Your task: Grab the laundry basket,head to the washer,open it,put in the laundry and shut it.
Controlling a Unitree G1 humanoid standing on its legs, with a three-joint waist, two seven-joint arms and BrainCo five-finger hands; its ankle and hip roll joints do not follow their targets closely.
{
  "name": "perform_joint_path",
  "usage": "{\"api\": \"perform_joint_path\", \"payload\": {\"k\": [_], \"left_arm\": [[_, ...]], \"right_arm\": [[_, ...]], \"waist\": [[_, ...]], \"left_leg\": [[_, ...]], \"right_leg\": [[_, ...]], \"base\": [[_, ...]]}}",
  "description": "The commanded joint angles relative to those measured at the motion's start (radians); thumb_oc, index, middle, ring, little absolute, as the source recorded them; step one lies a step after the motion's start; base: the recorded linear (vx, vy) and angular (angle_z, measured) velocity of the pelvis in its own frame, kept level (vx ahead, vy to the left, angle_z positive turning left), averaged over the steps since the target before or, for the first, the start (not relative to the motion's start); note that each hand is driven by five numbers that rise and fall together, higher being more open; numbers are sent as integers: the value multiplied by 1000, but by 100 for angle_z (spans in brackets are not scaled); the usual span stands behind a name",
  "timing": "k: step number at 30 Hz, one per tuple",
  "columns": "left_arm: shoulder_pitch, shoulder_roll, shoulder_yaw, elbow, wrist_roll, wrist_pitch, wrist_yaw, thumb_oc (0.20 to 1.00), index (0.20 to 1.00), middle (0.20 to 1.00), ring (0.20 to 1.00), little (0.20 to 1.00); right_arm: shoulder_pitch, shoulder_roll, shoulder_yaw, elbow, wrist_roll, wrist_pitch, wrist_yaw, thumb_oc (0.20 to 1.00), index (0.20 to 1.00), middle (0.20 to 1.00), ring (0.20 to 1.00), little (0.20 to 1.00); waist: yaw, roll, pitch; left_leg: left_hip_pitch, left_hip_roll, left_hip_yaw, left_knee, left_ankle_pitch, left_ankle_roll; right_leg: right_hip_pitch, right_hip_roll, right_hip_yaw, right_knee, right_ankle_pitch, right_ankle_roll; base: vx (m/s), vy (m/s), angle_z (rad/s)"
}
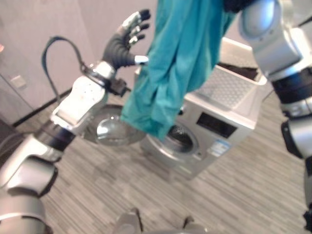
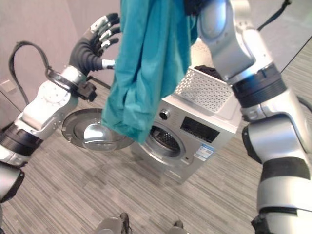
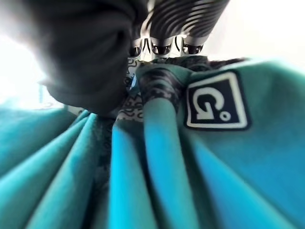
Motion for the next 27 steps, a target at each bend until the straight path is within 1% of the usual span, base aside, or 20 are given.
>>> {"api": "perform_joint_path", "payload": {"k": [1,2,3,4,5,7,11,13,14,15,16,17,18,20,21,22,23,24,26,27], "left_arm": [[-51,24,-49,-55,-167,-38,-12,1000,1000,1000,1000,1000],[-36,45,-91,-116,-255,-42,-12,1000,1000,1000,1000,1000],[-35,48,-91,-119,-258,-42,-11,1000,1000,1000,1000,1000],[-23,71,-125,-181,-302,-38,-16,1000,1000,1000,1000,1000],[-21,75,-125,-186,-303,-37,-14,1000,1000,1000,1000,1000],[4,108,-160,-258,-330,-30,-20,1000,1000,1000,1000,1000],[89,151,-184,-383,-366,-6,-39,1000,1000,1000,1000,1000],[124,155,-199,-424,-376,8,-52,1000,1000,1000,1000,1000],[152,143,-198,-435,-361,19,-55,1000,1000,1000,1000,1000],[166,127,-194,-426,-345,23,-52,1000,1000,1000,1000,1000],[179,91,-184,-412,-298,28,-47,1000,1000,1000,1000,1000],[181,88,-182,-411,-295,28,-47,1000,1000,1000,1000,1000],[195,60,-174,-392,-271,33,-38,1000,1000,1000,1000,1000],[221,-22,-147,-326,-191,48,-19,1000,1000,1000,1000,1000],[251,-125,-108,-236,-103,62,1,1000,1000,1000,1000,1000],[253,-132,-106,-230,-99,61,-1,1000,1000,1000,1000,1000],[259,-173,-85,-194,-52,69,5,1000,1000,1000,1000,1000],[269,-256,-42,-119,44,80,19,1000,1000,1000,1000,1000],[267,-329,8,-43,157,85,30,1000,1000,1000,1000,1000],[267,-330,8,-42,157,84,29,1000,1000,1000,1000,1000]], "right_arm": [[-25,-24,-26,9,-37,22,-31,200,200,200,200,200],[-24,-27,-13,21,-45,34,-48,200,200,200,200,200],[-23,-26,-13,22,-44,35,-49,200,200,200,200,200],[-15,-31,-7,27,-53,40,-55,200,200,200,200,200],[-13,-30,-8,26,-53,39,-55,200,200,200,200,200],[-10,-35,-4,37,-54,45,-66,200,200,200,200,200],[-2,-22,-6,56,-53,45,-84,200,200,200,200,200],[-2,-12,-7,64,-51,42,-92,200,200,200,200,200],[-6,2,-9,65,-49,35,-97,200,200,200,200,200],[-4,6,-14,63,-47,32,-96,200,200,200,200,200],[-8,18,-23,60,-43,29,-96,200,200,200,200,200],[-8,19,-21,60,-43,29,-95,200,200,200,200,200],[-10,29,-30,59,-40,29,-97,200,200,200,200,200],[-11,47,-44,49,-41,28,-95,200,200,200,200,200],[-10,56,-61,22,-47,27,-86,200,200,200,200,200],[-8,55,-58,18,-48,29,-85,200,200,200,200,200],[-9,62,-67,10,-48,27,-80,200,200,200,200,200],[-4,68,-80,-9,-44,22,-72,200,200,200,200,200],[2,67,-90,-29,-43,16,-58,200,200,200,200,200],[2,67,-90,-30,-43,16,-58,200,200,200,200,200]], "waist": [[31,-22,-73],[36,-22,-76],[35,-22,-76],[37,-22,-78],[35,-24,-79],[36,-25,-81],[36,-26,-83],[33,-27,-81],[27,-27,-81],[25,-28,-81],[21,-30,-79],[20,-28,-80],[17,-29,-78],[11,-31,-76],[3,-34,-72],[2,-30,-73],[-2,-33,-71],[-7,-33,-69],[-12,-31,-69],[-12,-30,-69]], "left_leg": [[25,-46,-149,-72,-77,56],[33,-42,-155,-81,-70,47],[34,-42,-156,-82,-69,46],[40,-39,-162,-92,-64,43],[42,-39,-163,-95,-63,42],[50,-35,-169,-110,-55,39],[64,-32,-175,-134,-46,38],[70,-31,-180,-146,-41,36],[76,-30,-182,-155,-37,35],[79,-29,-184,-158,-35,35],[83,-29,-185,-164,-33,35],[84,-30,-186,-165,-33,35],[86,-29,-186,-167,-32,34],[89,-29,-187,-169,-32,34],[92,-28,-189,-168,-35,33],[93,-28,-190,-167,-35,33],[94,-28,-190,-169,-35,33],[96,-28,-189,-172,-36,33],[98,-26,-186,-176,-36,33],[98,-26,-186,-177,-36,33]], "right_leg": [[34,-6,0,-25,33,13],[47,0,-8,-38,29,17],[50,1,-9,-40,30,16],[55,4,-16,-45,27,17],[57,4,-18,-47,27,16],[60,6,-23,-46,25,16],[57,7,-26,-33,22,17],[52,8,-25,-25,17,15],[49,9,-24,-20,14,13],[49,9,-22,-17,12,11],[45,10,-22,-10,8,9],[45,10,-22,-9,7,9],[43,10,-22,-5,4,8],[39,9,-21,3,-2,5],[34,9,-19,10,-9,2],[34,9,-20,11,-10,2],[33,10,-18,11,-12,0],[29,10,-16,16,-17,-2],[24,11,-14,19,-22,-3],[23,11,-14,20,-22,-3]], "base": [[14,-88,-6],[4,-72,-4],[0,-72,3],[4,-30,12],[5,-40,8],[2,-26,5],[0,-13,4],[7,3,12],[18,0,22],[27,7,21],[16,7,4],[0,0,0],[0,0,0],[0,0,0],[0,0,0],[0,0,0],[0,0,0],[0,0,0],[15,5,0],[0,0,0]]}}
